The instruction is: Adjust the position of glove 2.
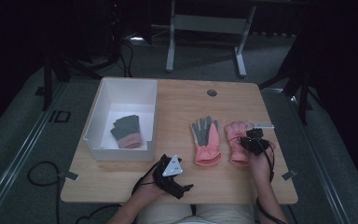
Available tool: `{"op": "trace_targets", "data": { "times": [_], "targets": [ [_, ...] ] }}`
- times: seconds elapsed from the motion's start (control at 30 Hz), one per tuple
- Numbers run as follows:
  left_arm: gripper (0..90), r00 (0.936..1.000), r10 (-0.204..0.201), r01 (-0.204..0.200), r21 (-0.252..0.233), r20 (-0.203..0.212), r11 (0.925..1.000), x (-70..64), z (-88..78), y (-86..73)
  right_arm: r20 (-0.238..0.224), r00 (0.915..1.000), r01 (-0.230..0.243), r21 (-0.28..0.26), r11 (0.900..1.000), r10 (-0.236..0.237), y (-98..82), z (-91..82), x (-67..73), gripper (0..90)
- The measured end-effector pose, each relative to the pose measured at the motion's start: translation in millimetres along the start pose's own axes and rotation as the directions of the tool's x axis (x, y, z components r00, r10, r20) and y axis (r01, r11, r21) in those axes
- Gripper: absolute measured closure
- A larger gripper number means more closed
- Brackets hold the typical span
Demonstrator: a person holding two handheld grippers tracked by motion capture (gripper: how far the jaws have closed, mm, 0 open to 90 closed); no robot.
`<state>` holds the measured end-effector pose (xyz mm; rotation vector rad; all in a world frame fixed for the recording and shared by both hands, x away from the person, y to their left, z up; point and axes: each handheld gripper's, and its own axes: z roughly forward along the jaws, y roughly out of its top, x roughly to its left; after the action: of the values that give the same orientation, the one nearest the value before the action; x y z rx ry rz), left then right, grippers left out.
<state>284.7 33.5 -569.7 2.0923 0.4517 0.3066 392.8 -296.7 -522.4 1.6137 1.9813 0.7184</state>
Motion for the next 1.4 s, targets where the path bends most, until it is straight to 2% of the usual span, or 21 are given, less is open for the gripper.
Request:
{"op": "trace_targets", "data": {
  "times": [0.1, 0.17, 0.23, 0.27, 0.33, 0.37, 0.57, 0.67, 0.8, 0.9, 0.97, 1.03, 1.13, 1.27, 1.4],
  "targets": [
    [0.0, 1.0, -0.002, 0.002, -0.001, 0.0, 1.0, 0.0, -0.1, -0.2, -0.021, 0.9978, 0.062, -0.024, 0.998, -0.062, 4.1, -9.5, -3.5, 74.6],
    [0.0, 1.0, -0.002, 0.002, -0.002, -0.002, 1.0, -0.1, 0.0, -0.2, -0.051, 0.9919, 0.114, -0.036, 0.993, -0.116, 5.8, -14.2, -5.1, 70.9],
    [0.0, 1.0, -0.001, 0.001, 0.002, -0.003, 1.0, 0.1, -0.1, -0.2, -0.048, 0.9833, 0.174, -0.041, 0.984, -0.175, 5.8, -16.2, -4.8, 68.0],
    [0.0, 1.0, -0.003, 0.003, 0.001, -0.002, 1.0, 0.2, -0.2, -0.1, -0.044, 0.9764, 0.209, -0.047, 0.977, -0.211, 5.5, -16.4, -4.2, 66.4],
    [0.0, 1.0, -0.001, 0.001, -0.002, -0.002, 1.0, 0.2, -0.4, 0.1, -0.052, 0.9684, 0.242, -0.047, 0.969, -0.244, 4.6, -15.2, -4.3, 64.7],
    [0.0, 1.0, -0.001, 0.001, -0.003, -0.002, 1.0, 0.0, -0.5, 0.0, -0.05, 0.967, 0.248, -0.044, 0.968, -0.25, 4.3, -14.3, -4.4, 64.2],
    [0.0, 1.0, -0.002, 0.002, -0.004, -0.001, 1.0, 0.8, -0.5, -0.4, -0.044, 0.9768, 0.209, -0.018, 0.978, -0.21, -5.0, -2.4, -7.3, 65.3],
    [0.0, 1.0, -0.002, 0.002, -0.004, -0.002, 1.0, 0.2, -0.3, -0.3, -0.027, 0.9721, 0.232, -0.031, 0.972, -0.233, -10.1, 2.6, -4.0, 68.4],
    [0.0, 1.0, -0.001, 0.001, -0.007, -0.001, 1.0, -0.2, -1.0, -0.2, -0.026, 0.9779, 0.206, -0.043, 0.978, -0.207, -14.2, 6.6, -2.9, 80.4],
    [0.0, 1.0, -0.002, 0.002, -0.008, -0.005, 1.0, 0.1, -0.9, 0.0, -0.007, 0.9776, 0.21, -0.041, 0.977, -0.21, -13.6, 6.0, 1.1, 84.9],
    [0.0, 1.0, -0.003, 0.003, -0.005, -0.005, 1.0, 0.1, -0.6, -0.2, -0.008, 0.9802, 0.197, -0.045, 0.979, -0.198, -12.5, 5.0, 1.6, 86.1],
    [0.0, 1.0, -0.004, 0.004, -0.007, -0.004, 1.0, -0.1, -0.4, -0.4, -0.022, 0.9869, 0.159, -0.053, 0.986, -0.16, -10.1, 1.5, -1.4, 86.8],
    [0.0, 1.0, -0.002, 0.002, -0.003, -0.001, 1.0, 0.3, -0.1, -0.8, -0.023, 0.9891, 0.144, -0.062, 0.988, -0.145, -3.9, -8.0, -3.2, 87.5],
    [0.0, 1.0, -0.004, 0.004, -0.005, 0.0, 1.0, 0.6, -0.5, -0.5, 0.009, 0.9892, 0.147, -0.104, 0.984, -0.146, 8.2, -28.2, 0.0, 87.7],
    [0.0, 1.0, -0.003, 0.003, -0.004, -0.001, 1.0, -0.1, -0.4, -0.1, 0.018, 0.9907, 0.136, -0.155, 0.979, -0.135, 25.4, -53.0, 6.3, 87.6]
  ]
}}
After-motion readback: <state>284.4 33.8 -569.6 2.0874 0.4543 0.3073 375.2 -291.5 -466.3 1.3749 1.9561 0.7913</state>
